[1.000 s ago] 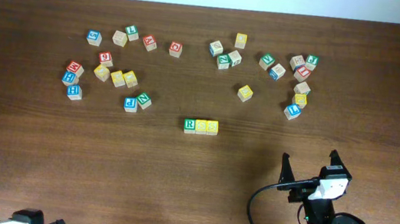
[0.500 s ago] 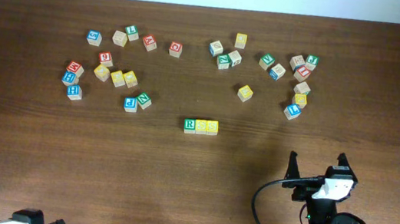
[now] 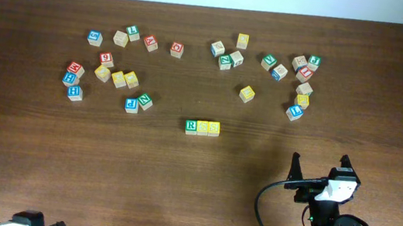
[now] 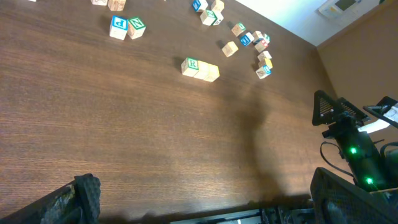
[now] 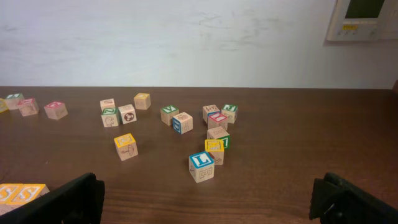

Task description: Spell out RSS

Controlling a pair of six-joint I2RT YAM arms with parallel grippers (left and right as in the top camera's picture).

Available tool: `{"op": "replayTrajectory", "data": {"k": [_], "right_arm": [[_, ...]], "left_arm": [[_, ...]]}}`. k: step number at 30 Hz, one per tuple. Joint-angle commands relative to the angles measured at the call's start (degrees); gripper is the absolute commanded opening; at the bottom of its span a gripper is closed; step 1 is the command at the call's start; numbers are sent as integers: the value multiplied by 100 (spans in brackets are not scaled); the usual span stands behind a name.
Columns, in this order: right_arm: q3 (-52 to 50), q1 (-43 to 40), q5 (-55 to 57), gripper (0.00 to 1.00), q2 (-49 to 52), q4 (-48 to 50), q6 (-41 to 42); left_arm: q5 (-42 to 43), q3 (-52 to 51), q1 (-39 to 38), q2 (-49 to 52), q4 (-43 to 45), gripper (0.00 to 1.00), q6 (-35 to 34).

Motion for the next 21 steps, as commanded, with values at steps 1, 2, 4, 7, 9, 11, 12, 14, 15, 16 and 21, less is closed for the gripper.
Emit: {"op": "replayTrajectory", "data": {"k": [1, 2, 4, 7, 9, 11, 12, 14, 15, 16, 21], "right_arm": [[-28, 26, 90, 98, -66, -42, 26], [-28, 26, 90, 98, -66, -42, 26], [-28, 26, 90, 98, -66, -42, 26], [-28, 26, 90, 98, -66, -42, 26], [-28, 26, 90, 98, -66, -42, 26], [-28, 26, 90, 98, -66, -42, 26], [-28, 26, 90, 98, -66, -42, 26], [-28, 26, 90, 98, -66, -42, 26], [-28, 26, 90, 98, -66, -42, 26], [-28, 26, 90, 98, -66, -42, 26], [-28, 26, 90, 98, -66, -42, 26]], "left_arm": [[22, -13, -28, 20, 7, 99, -57], [20, -13, -28, 20, 7, 99, -57], [20, -13, -28, 20, 7, 99, -57], [20, -13, -28, 20, 7, 99, -57], [22, -13, -28, 20, 7, 99, -57], [20, -13, -28, 20, 7, 99, -57], [20, -13, -28, 20, 7, 99, -57], [20, -13, -28, 20, 7, 99, -57], [20, -13, -28, 20, 7, 99, -57], [20, -13, -28, 20, 7, 99, -57], [111, -11, -28, 20, -48, 99, -59]]}}
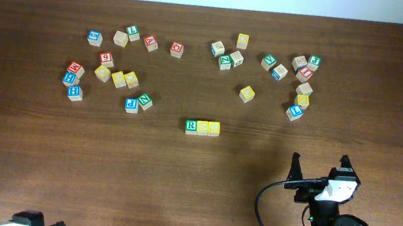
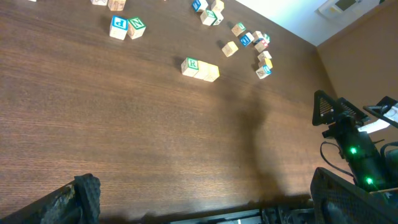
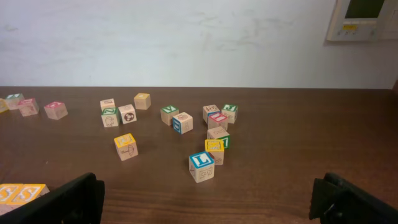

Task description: Spell out RSS

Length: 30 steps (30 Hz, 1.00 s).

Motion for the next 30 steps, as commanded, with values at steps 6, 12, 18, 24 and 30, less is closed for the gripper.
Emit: {"op": "replayTrajectory", "data": {"k": [6, 12, 18, 24, 30], "right_arm": [[-28, 26, 90, 99, -66, -42, 20], [-28, 26, 90, 98, -66, -42, 20], [-28, 26, 90, 98, -66, -42, 20], [-28, 26, 90, 98, -66, -42, 20], [-28, 26, 90, 98, -66, -42, 20]], "left_arm": [[48, -184, 179, 20, 861, 99, 761], [710, -883, 1067, 20, 2553, 99, 2874], [737, -1690, 1714, 17, 3630, 99, 3950], [739, -2730, 1897, -350, 5134, 99, 4507], [649, -3862, 1926, -752, 6651, 99, 4500]]}}
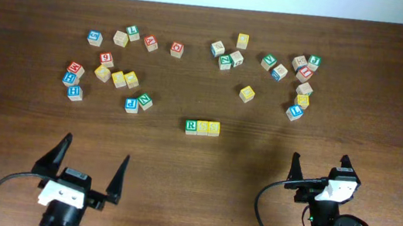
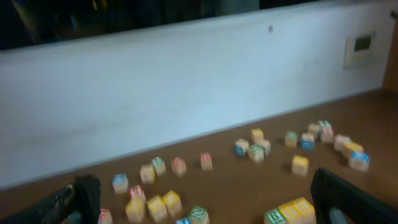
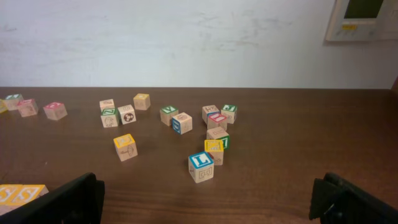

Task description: Spell out RSS

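Three blocks stand side by side mid-table: a green R block (image 1: 191, 126), then two yellow S blocks (image 1: 203, 127) (image 1: 214, 128), touching in a row. The left wrist view, which is blurred, shows the same row low on the right, with the green R block (image 2: 273, 216) at its left end. My left gripper (image 1: 92, 163) stands open and empty at the front left, well short of the row. At the front right my right gripper (image 1: 320, 166) is open and empty too, with one yellow S block (image 3: 28, 191) at its lower left.
Loose letter blocks lie scattered across the back of the table, one cluster at the left (image 1: 118, 79) and another at the right (image 1: 296, 102). A lone yellow block (image 1: 246, 93) sits behind the row. A blue L block (image 3: 201, 165) is nearest the right gripper.
My left arm has moved from the bottom edge of the overhead view onto the front left of the table. Its camera now faces the back wall. Blocks and right arm are unchanged.
At both earlier moments the R, S, S row stood mid-table, the right gripper was open at the front right, and the left arm sat at the table's bottom edge looking down. Now the left gripper stands open at the front left.
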Controlling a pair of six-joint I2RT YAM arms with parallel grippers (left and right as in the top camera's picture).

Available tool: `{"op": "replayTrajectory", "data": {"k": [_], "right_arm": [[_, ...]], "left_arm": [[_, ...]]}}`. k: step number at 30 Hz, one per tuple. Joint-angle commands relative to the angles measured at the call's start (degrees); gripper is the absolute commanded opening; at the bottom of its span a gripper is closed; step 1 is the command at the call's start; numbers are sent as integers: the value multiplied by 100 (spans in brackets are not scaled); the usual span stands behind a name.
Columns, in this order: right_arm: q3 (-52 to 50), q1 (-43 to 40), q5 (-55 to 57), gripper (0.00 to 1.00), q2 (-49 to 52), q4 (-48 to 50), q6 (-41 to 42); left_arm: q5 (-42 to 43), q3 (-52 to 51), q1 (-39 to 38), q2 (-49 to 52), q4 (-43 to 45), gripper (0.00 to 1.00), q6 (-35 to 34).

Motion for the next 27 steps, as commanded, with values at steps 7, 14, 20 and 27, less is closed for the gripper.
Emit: {"op": "replayTrajectory", "data": {"k": [7, 14, 20, 27], "right_arm": [[-31, 26, 70, 98, -61, -42, 20], [-31, 26, 70, 98, -61, -42, 20], [-31, 26, 70, 98, -61, -42, 20], [-31, 26, 70, 98, -59, -42, 20]], "left_arm": [[-103, -1056, 55, -79, 1681, 99, 85], [-461, -1775, 55, -79, 2706, 99, -411], [-719, -2505, 55, -79, 3696, 99, -898], [-929, -2614, 72, -81, 3506, 99, -1019]]}}
